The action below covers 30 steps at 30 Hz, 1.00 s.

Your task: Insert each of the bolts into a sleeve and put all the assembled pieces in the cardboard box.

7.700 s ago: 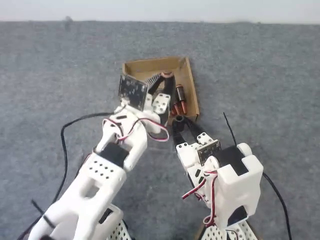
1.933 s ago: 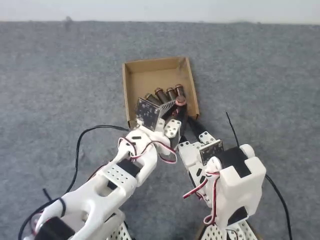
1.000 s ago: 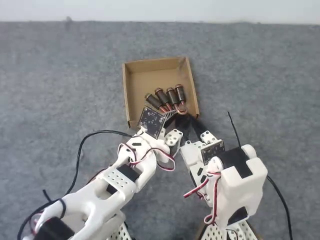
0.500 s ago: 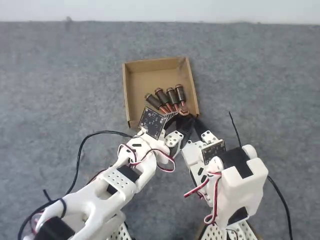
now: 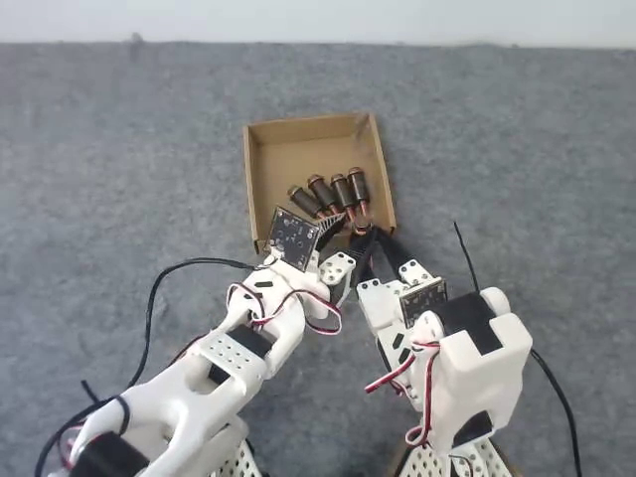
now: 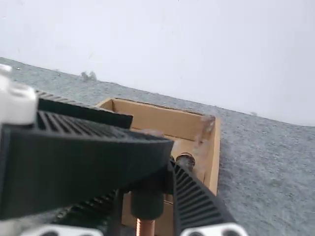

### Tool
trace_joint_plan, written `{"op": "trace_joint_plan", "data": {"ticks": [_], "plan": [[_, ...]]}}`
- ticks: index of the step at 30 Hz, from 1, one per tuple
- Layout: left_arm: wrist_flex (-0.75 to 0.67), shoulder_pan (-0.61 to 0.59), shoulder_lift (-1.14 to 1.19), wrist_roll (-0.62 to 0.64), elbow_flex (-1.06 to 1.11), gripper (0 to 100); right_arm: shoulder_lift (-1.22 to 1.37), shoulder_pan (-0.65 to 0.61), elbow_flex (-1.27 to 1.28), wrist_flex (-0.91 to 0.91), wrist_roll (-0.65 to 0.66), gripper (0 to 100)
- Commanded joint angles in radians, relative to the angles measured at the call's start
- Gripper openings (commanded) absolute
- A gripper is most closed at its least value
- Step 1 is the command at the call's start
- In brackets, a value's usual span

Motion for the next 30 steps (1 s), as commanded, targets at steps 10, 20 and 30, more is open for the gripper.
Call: {"op": "trace_joint_plan", "data": {"ticks": [10,20,30], "plan": [[0.15,-0.051,-0.5,0.002,0.079,15,-0.054,0.021,0.006,-0.03,0.008,0.6],[0.603,-0.319,-0.98,0.002,0.042,15,-0.048,0.021,0.006,-0.03,0.008,0.6],[1.042,-0.543,-1.295,0.002,-0.007,15,-0.048,0.021,0.006,-0.028,0.006,0.6]]}}
